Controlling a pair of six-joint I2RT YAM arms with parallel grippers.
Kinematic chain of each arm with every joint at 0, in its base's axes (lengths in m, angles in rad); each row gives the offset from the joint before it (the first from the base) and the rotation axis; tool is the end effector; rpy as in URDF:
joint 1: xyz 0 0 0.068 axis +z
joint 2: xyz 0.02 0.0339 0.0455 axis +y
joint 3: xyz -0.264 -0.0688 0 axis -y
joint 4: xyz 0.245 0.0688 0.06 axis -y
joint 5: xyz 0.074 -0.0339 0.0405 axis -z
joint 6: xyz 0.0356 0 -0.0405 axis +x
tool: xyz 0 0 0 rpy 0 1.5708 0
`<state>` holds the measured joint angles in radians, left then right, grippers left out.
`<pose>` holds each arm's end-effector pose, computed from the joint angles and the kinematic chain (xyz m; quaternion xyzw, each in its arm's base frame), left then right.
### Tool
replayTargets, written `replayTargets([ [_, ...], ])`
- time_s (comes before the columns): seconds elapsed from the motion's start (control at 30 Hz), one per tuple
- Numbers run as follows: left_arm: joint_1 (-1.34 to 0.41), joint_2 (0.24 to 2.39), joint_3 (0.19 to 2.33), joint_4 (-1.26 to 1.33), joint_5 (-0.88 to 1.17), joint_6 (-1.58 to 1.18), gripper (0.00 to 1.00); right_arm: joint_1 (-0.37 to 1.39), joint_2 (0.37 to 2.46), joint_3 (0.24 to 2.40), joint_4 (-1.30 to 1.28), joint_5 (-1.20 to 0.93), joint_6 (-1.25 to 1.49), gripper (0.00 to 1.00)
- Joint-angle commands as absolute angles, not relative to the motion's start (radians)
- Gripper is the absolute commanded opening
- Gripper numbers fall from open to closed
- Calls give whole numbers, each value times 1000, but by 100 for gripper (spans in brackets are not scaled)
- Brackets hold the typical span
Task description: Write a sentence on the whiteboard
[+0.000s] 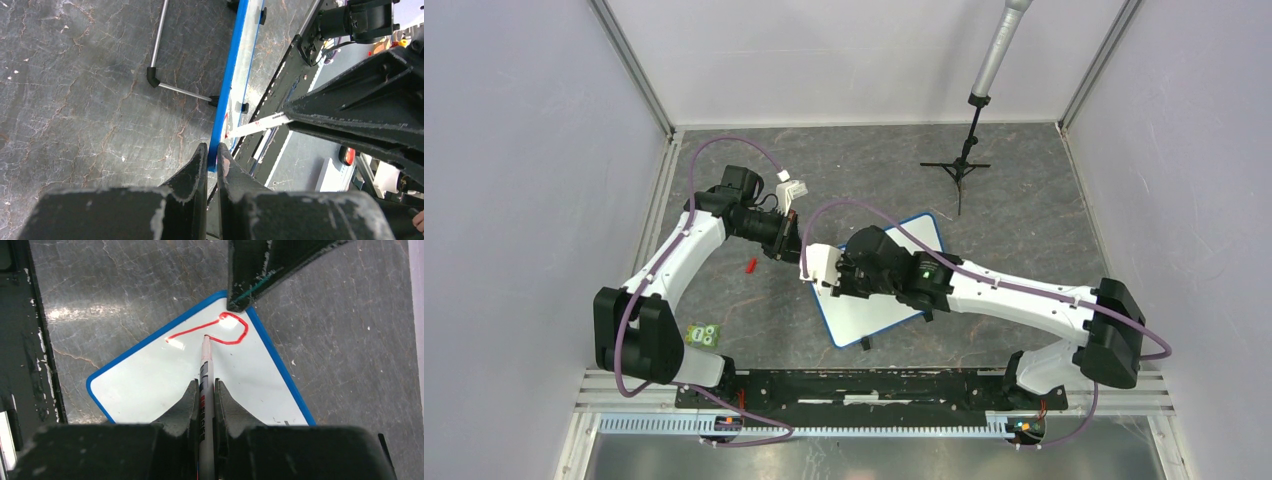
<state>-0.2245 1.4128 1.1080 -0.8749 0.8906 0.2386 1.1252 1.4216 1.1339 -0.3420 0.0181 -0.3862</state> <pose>0.2541 -0.0864 0.2688 0.2846 0.8424 -0.4213 0.1783 0.1391 0.2896 0.2980 -0.6083 0.6515 0.1562 0.4257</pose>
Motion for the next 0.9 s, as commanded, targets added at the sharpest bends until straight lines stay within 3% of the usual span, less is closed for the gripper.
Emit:
replayTargets([
  [0.0, -231, 1389, 1140, -873, 893, 245, 3, 1137, 1450, 1186, -336, 7, -377, 0],
  [0.87, -238, 1380, 1137, -873, 884, 256, 2, 1127, 1369, 1057, -365, 80, -411, 0],
])
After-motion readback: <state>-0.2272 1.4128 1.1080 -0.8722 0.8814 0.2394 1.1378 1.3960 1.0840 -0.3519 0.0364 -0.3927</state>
